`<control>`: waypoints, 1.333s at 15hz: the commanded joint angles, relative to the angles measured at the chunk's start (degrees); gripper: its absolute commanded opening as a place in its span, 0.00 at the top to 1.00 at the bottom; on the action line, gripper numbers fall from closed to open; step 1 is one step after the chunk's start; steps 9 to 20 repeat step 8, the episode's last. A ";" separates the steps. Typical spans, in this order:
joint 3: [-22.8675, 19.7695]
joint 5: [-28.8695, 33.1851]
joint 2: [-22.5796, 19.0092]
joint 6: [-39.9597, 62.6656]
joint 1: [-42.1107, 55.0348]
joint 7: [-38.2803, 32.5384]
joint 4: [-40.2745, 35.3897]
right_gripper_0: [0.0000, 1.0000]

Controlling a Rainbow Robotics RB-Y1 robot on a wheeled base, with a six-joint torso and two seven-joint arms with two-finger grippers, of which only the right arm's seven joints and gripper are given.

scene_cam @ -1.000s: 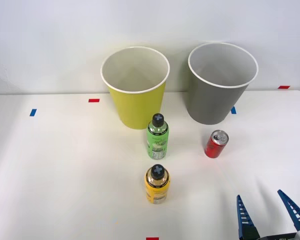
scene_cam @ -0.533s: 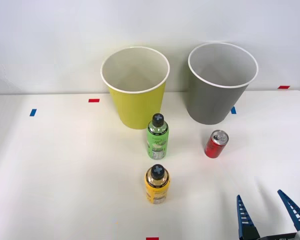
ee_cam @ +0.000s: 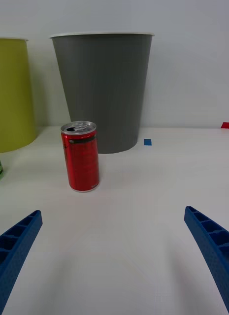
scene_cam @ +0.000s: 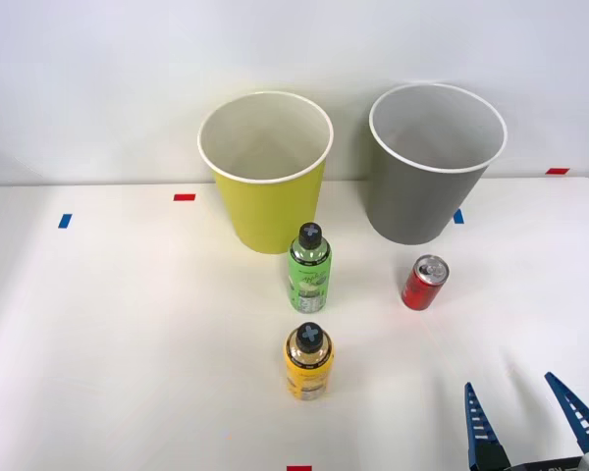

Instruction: Put cans in the gray bin, plastic bottles in the light green bin

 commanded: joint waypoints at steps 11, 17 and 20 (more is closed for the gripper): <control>0.00 0.00 0.00 0.01 0.00 0.00 -0.01 0.00; 0.00 0.00 0.00 0.01 0.00 0.00 -0.01 0.00; 0.00 0.00 0.00 0.01 0.00 0.00 -0.01 0.00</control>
